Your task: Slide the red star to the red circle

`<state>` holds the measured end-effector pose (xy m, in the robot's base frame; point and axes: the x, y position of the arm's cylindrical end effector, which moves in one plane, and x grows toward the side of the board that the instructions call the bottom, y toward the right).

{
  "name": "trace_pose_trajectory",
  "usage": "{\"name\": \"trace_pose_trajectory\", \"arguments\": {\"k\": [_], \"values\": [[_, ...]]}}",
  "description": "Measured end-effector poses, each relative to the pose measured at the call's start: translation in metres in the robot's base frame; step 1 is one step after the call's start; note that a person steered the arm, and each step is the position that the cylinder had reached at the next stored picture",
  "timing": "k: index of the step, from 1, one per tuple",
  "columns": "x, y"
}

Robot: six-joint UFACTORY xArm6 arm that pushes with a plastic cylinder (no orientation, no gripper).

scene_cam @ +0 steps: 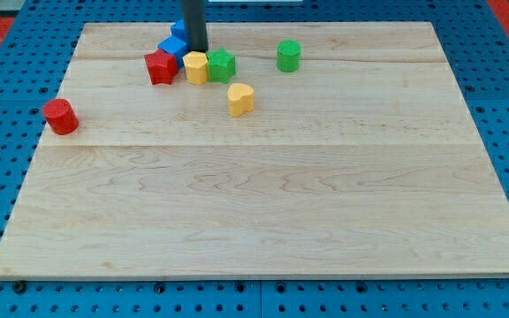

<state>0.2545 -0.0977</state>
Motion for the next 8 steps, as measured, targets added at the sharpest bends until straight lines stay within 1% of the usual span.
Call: {"name": "trace_pose_trajectory", "arguments": {"k": [1, 2, 3, 4, 5, 6, 7, 8], "values": [[0.019, -0.010], [0.053, -0.011], [0.054, -0.032], [0.023, -0.025], [0.048, -0.072], [0.086, -0.087], [0.092, -0.078], [0.098, -0.091]]}}
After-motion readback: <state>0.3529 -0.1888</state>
